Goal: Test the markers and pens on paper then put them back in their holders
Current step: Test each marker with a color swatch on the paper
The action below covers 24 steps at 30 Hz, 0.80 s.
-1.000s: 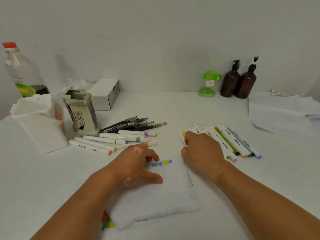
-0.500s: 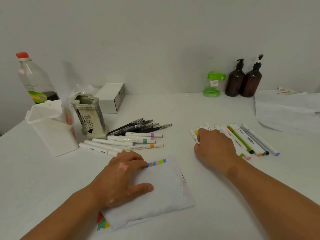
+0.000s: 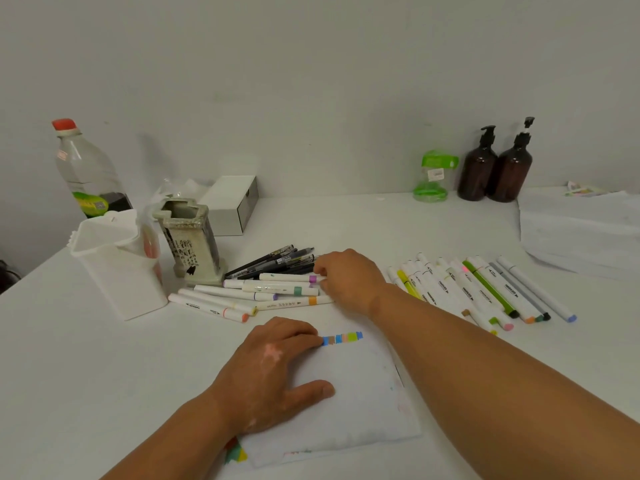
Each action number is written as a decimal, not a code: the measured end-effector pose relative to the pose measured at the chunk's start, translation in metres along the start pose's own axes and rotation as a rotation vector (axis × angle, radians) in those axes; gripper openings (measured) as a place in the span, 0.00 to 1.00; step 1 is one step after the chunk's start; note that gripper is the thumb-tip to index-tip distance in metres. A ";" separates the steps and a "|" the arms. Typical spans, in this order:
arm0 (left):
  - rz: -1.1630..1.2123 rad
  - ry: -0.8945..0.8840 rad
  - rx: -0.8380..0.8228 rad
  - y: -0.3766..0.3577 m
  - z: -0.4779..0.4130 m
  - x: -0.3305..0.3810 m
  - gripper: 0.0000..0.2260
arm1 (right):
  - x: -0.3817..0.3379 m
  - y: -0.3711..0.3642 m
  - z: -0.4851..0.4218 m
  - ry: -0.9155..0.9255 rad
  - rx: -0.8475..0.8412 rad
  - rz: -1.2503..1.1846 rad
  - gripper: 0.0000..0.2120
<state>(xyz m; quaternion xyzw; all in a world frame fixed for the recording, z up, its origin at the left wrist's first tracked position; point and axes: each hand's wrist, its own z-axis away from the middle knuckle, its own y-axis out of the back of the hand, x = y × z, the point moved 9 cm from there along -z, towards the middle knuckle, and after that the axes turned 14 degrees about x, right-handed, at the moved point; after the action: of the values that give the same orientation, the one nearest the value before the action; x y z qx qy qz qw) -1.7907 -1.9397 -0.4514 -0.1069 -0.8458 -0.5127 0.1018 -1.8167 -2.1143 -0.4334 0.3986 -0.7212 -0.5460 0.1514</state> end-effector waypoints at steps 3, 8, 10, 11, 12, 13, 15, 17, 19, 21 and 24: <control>0.006 0.008 0.000 -0.001 0.000 0.000 0.33 | 0.004 0.002 -0.002 0.000 0.008 -0.001 0.16; 0.028 0.000 0.006 0.002 -0.002 0.001 0.33 | 0.038 0.032 0.028 -0.119 -0.033 -0.246 0.13; 0.032 -0.008 0.000 0.002 -0.002 0.003 0.34 | 0.053 0.042 0.055 -0.279 -0.065 -0.534 0.08; 0.034 -0.013 -0.006 0.001 -0.002 0.004 0.34 | 0.056 0.046 0.070 -0.358 -0.077 -0.694 0.07; 0.033 -0.020 -0.014 0.001 -0.003 0.007 0.34 | 0.058 0.049 0.083 -0.422 -0.086 -0.842 0.08; 0.032 -0.027 -0.029 -0.001 -0.005 0.009 0.34 | 0.059 0.052 0.093 -0.465 -0.090 -0.961 0.09; 0.030 -0.038 -0.080 -0.003 -0.009 0.013 0.33 | 0.060 0.057 0.107 -0.521 -0.071 -1.101 0.11; 0.031 -0.050 -0.094 -0.002 -0.020 0.019 0.30 | 0.062 0.060 0.112 -0.559 -0.014 -1.203 0.09; 0.072 -0.014 -0.010 0.007 -0.036 0.024 0.23 | 0.063 0.062 0.113 -0.563 0.047 -1.263 0.05; 0.225 0.099 0.090 0.013 -0.052 0.025 0.16 | 0.066 0.065 0.112 -0.512 0.095 -1.211 0.04; 0.425 0.190 0.081 0.003 -0.065 0.035 0.14 | 0.063 0.063 0.113 -0.447 0.049 -1.239 0.05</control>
<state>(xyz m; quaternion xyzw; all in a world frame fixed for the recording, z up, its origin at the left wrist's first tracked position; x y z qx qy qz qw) -1.8190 -1.9939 -0.4098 -0.2296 -0.8107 -0.4532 0.2909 -1.9565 -2.0796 -0.4303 0.6202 -0.3845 -0.5853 -0.3533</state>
